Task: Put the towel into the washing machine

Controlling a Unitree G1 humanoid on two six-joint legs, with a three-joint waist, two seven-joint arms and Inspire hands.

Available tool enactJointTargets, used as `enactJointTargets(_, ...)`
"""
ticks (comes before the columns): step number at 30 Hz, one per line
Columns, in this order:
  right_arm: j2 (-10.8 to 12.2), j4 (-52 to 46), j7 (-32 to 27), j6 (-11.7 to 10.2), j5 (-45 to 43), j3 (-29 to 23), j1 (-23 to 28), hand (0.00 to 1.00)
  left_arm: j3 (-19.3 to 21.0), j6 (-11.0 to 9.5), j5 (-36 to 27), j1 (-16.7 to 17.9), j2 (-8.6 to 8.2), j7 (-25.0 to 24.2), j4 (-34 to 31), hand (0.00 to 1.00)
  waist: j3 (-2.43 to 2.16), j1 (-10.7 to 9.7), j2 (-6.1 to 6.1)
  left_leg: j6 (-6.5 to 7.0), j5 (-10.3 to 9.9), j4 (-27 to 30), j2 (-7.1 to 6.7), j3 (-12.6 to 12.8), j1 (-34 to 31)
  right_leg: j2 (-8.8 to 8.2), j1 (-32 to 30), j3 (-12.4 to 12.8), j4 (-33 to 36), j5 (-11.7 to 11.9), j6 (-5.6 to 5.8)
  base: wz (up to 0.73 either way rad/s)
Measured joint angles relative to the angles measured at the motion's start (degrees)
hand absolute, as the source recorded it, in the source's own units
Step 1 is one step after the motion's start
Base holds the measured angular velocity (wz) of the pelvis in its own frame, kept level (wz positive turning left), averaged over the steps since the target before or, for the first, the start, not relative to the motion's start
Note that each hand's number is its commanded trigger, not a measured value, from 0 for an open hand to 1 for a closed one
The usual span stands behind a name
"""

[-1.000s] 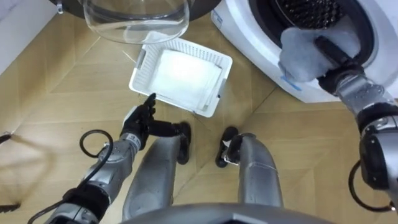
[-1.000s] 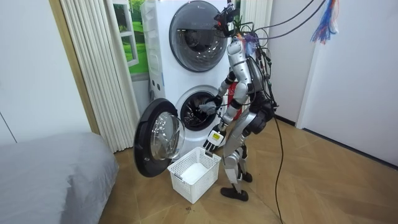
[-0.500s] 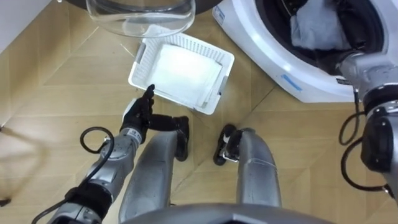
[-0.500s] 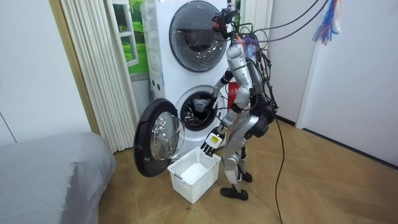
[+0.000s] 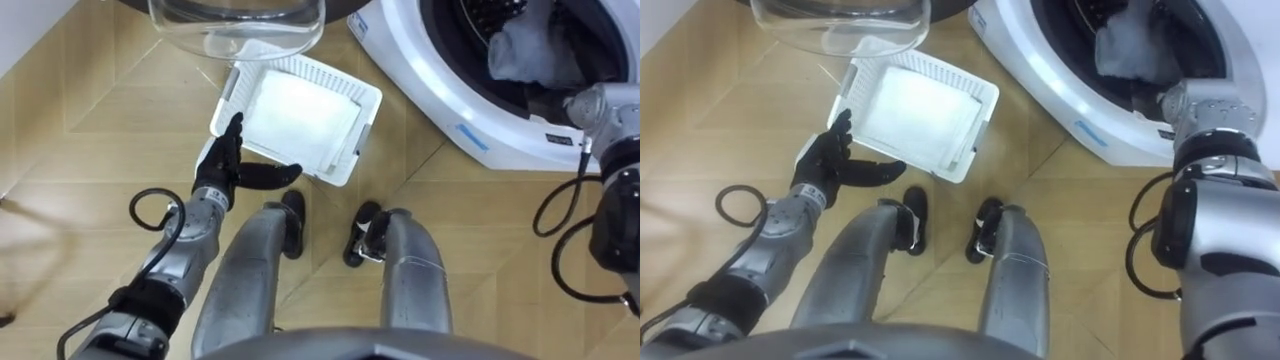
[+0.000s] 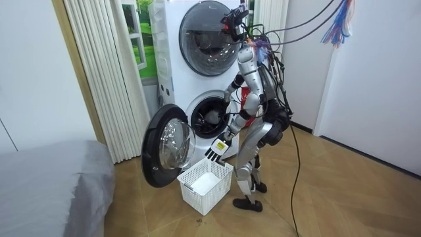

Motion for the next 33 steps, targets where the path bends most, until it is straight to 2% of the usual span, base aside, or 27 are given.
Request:
enactJointTargets(11,0.0,0.02,-0.31,-1.89,1.82,0.0,0.0,0.0,-0.08,0.26,0.26,-0.49,-0.07,-2.63,0.2,0.0,-0.22,0.34,1.31,0.24,0.2,-1.2,0.29,-0.01,0.48,0.29,0.82,-0.53,-1.88,0.86,0.11,-0.01)
enactJointTargets(14,0.0,0.34,-0.13,-2.59,2.28,0.0,0.0,0.0,-0.31,0.29,0.57,-1.66,-0.07,-3.49,1.91,0.0,-0.15,0.68,1.63,0.53,0.37,-1.98,0.31,0.9,1.31,0.2,1.21,-0.06,-2.26,1.19,0.43,-0.07)
enactJointTargets(18,0.0,0.97,0.17,-4.19,3.87,-0.32,0.1,0.0,-0.27,0.24,0.56,-2.42,0.14,-3.88,3.06,0.0,-0.1,0.84,3.14,1.11,0.94,-4.65,0.07,1.22,3.51,0.18,3.48,-0.19,-4.55,2.02,1.04,0.0)
enactJointTargets(21,0.0,2.44,0.86,-4.31,3.68,-1.68,0.15,0.0,-0.26,0.26,0.56,-2.96,-0.04,-4.06,3.17,0.0,-0.15,0.89,3.29,1.31,1.36,-6.2,0.06,1.21,4.69,0.55,4.87,-0.28,-6.49,2.69,1.55,0.01)
enactJointTargets(25,0.07,2.39,2.73,-4.33,2.87,-1.67,2.29,0.0,-0.24,0.28,2.47,-4.15,-0.19,-4.83,3.79,0.0,-0.14,1.31,3.33,1.41,1.41,-7.1,0.45,1.13,6.55,1.28,7.58,-0.9,-9.24,3.37,1.92,-0.02)
enactJointTargets(29,1.37,2.74,5.87,-4.33,0.78,-1.57,5.36,0.0,-0.24,0.71,4.71,-5.26,-0.1,-4.8,6.72,0.0,-0.11,1.59,3.8,1.43,1.42,-10.03,1.1,1.02,11.2,2.83,13.17,-1.44,-14.55,4.82,2.47,-0.08)
enactJointTargets(31,1.97,2.77,9.14,-4.36,-0.09,-1.56,8.83,0.0,-0.27,0.71,6.96,-5.16,0.01,-4.8,7.46,0.0,-0.11,1.53,4.37,1.36,1.47,-11.88,1.45,0.74,13.99,4.05,16.69,-1.32,-18.29,5.82,2.8,-0.06)
enactJointTargets(33,3.25,2.34,11.74,-4.4,-1.34,-1.37,12.67,0.0,-0.09,0.74,8.17,-4.53,0.09,-4.8,8.24,0.0,-0.14,1.52,4.4,1.34,1.46,-13.7,1.48,0.89,16.94,4.52,19.6,-0.77,-20.34,6.22,3.08,-0.05)
